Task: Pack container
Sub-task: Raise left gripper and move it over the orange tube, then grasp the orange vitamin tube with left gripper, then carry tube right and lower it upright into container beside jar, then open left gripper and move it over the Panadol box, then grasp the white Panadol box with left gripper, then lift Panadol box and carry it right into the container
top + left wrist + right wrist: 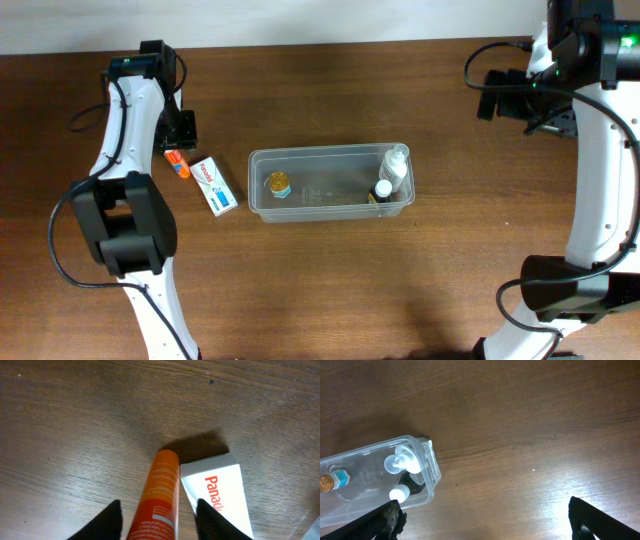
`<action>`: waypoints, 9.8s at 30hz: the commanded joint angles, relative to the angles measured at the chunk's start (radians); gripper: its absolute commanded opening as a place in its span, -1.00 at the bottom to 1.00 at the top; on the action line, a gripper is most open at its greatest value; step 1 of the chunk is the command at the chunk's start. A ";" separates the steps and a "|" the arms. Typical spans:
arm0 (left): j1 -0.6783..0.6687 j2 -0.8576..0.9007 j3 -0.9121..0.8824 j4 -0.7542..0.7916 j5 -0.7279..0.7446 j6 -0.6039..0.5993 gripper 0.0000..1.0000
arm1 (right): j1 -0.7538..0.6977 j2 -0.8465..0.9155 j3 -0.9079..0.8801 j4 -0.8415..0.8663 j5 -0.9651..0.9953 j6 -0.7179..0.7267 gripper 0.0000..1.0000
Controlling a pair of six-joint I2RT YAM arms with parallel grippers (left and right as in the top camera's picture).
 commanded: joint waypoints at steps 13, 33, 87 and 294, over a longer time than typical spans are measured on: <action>0.003 0.000 0.017 -0.012 -0.012 0.013 -0.55 | -0.003 0.002 0.007 -0.003 -0.005 0.007 0.97; -0.095 -0.038 0.489 -0.346 0.184 0.040 -0.62 | -0.003 0.002 0.007 -0.003 -0.005 0.007 0.97; -0.590 -0.257 -0.255 0.094 0.057 0.049 -0.62 | -0.003 0.002 0.007 -0.003 -0.005 0.007 0.96; -0.403 -0.391 -0.019 -0.175 0.140 0.316 -0.18 | -0.003 0.002 0.007 -0.003 -0.005 0.007 0.97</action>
